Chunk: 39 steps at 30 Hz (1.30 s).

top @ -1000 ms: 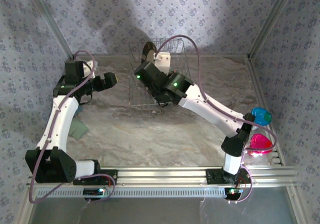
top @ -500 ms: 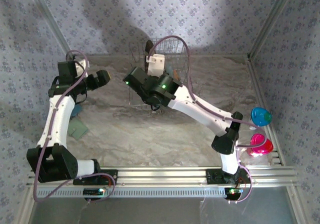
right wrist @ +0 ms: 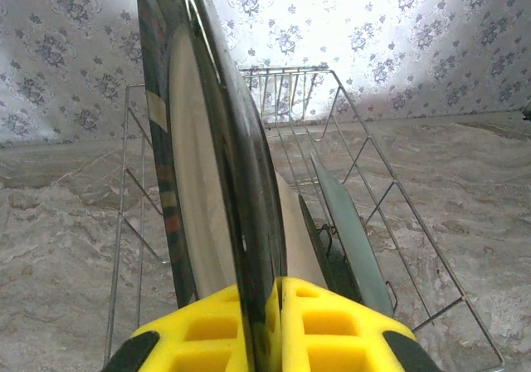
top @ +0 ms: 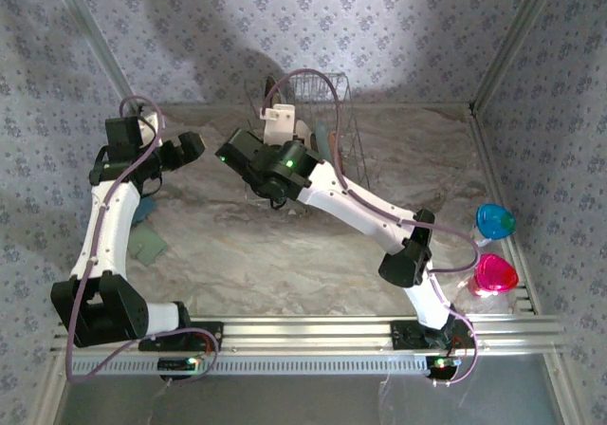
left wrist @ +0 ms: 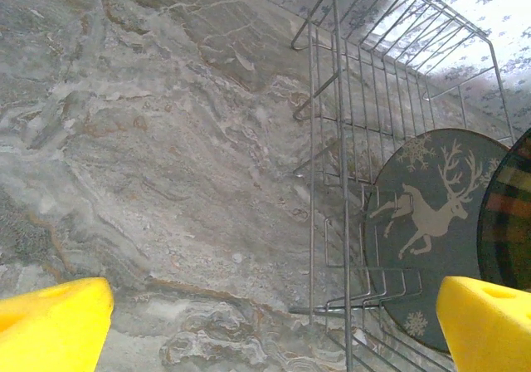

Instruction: Load the plates into the dish rack

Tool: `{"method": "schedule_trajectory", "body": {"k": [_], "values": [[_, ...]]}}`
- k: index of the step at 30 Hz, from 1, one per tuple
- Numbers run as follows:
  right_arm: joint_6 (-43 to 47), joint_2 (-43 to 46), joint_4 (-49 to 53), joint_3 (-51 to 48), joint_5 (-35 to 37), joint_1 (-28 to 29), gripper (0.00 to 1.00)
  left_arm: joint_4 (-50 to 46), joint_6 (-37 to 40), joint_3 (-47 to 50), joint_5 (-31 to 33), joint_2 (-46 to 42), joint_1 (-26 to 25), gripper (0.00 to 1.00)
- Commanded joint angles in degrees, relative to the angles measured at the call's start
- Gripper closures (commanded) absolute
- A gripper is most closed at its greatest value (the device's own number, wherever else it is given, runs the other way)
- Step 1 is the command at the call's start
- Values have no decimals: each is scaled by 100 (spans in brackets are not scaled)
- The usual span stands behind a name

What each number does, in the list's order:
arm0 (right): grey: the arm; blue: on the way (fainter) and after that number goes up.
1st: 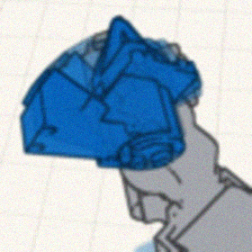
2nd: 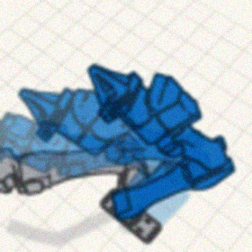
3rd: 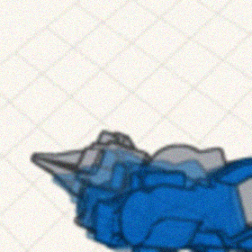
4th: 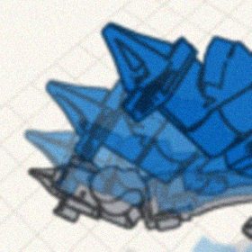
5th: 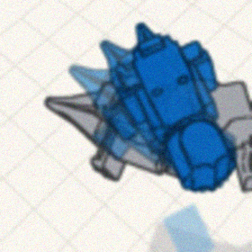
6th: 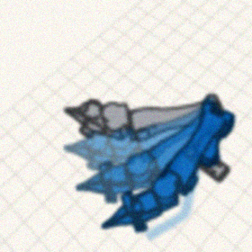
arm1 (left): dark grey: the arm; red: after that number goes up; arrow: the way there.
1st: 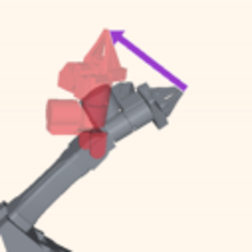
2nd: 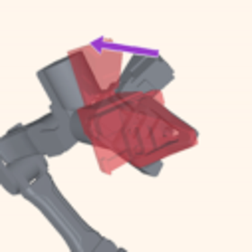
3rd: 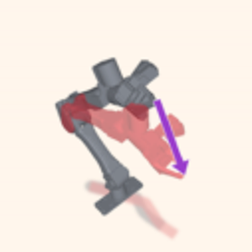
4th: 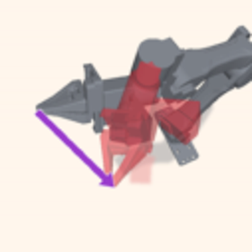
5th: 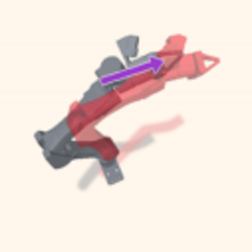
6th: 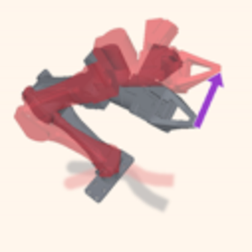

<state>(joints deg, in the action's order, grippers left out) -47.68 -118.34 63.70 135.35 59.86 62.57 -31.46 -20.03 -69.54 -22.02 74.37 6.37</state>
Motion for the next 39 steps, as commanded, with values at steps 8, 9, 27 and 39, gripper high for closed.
{"method": "schedule_trajectory", "body": {"k": [8,9,27,39], "values": [[-29,-176,-398,768,860,110,100,57,-63,28,-91,-97,49,1],[-31,-274,-335,906,908,143,100,56,-71,28,-100,-89,62,1],[-1947,-1376,1136,1450,1187,199,100,54,-148,62,-187,-142,94,1],[-2183,-1662,1381,1451,1027,118,100,61,-168,98,-215,-168,92,1]]}}
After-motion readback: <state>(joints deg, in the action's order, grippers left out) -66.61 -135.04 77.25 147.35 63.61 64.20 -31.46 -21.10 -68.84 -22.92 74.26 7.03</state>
